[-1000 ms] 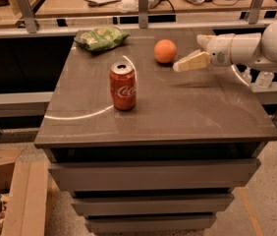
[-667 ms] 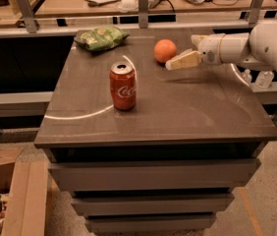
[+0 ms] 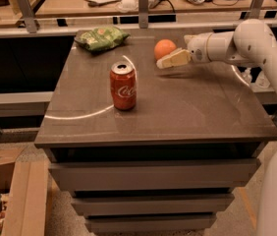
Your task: Pick orange
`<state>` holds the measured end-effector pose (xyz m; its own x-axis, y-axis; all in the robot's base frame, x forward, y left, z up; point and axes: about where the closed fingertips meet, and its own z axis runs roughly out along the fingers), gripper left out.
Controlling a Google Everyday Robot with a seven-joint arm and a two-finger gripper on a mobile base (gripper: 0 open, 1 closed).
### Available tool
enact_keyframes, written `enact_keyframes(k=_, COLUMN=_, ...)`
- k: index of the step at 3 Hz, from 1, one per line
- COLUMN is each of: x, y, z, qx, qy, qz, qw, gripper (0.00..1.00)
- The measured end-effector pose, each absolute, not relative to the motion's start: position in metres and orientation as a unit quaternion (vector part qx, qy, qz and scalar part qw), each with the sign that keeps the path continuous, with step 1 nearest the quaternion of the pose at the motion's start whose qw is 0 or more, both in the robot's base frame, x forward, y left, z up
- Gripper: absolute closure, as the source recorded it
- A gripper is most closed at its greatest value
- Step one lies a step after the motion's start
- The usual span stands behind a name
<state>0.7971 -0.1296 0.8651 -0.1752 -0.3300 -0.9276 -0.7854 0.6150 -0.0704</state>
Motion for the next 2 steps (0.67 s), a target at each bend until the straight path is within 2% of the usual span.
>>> enact_keyframes(k=1, x=0.806, y=-0.114, z=0.863, qx=-0.389, qy=0.734, qz=0.222, qw=0.510, gripper=0.19)
enact_keyframes(k=2, x=0.811, y=-0.103, z=0.864, qx=-0.400, qy=0.733, qz=0.223, qw=0.503, gripper=0.42)
